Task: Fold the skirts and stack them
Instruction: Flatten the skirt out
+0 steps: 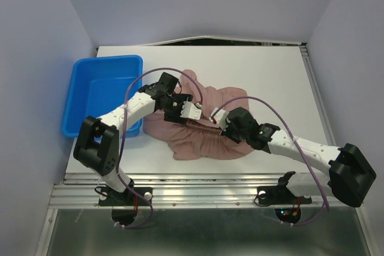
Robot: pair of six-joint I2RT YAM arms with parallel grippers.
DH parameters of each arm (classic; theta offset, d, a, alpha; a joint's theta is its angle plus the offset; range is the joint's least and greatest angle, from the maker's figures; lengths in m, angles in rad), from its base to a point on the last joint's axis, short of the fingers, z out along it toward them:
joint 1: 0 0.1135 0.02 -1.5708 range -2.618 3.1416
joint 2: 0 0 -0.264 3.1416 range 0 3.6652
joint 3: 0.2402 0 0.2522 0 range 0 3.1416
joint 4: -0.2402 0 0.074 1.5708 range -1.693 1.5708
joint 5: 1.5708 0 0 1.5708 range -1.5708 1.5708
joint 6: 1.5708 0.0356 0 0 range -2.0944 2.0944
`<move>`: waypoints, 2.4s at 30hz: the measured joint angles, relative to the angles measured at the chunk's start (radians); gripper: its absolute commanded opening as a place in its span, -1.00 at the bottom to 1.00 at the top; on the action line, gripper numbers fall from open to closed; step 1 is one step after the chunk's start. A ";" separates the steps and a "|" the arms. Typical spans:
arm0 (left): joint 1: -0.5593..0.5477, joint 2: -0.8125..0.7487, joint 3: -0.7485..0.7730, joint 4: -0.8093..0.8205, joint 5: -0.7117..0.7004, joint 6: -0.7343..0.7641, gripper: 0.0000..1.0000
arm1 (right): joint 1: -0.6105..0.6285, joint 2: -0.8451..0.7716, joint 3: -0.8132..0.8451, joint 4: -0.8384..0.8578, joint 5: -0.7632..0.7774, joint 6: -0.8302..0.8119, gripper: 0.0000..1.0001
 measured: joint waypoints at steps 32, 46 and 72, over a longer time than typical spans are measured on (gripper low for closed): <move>-0.075 0.015 -0.108 -0.050 -0.008 0.146 0.45 | -0.009 0.000 -0.023 0.004 0.006 0.011 -0.99; -0.090 -0.040 -0.230 0.117 -0.033 0.126 -0.08 | -0.021 0.000 -0.023 0.007 0.006 0.011 -0.99; 0.090 0.030 0.490 0.117 -0.002 -0.691 -1.00 | -0.362 0.033 0.521 -0.051 -0.130 -0.108 -0.99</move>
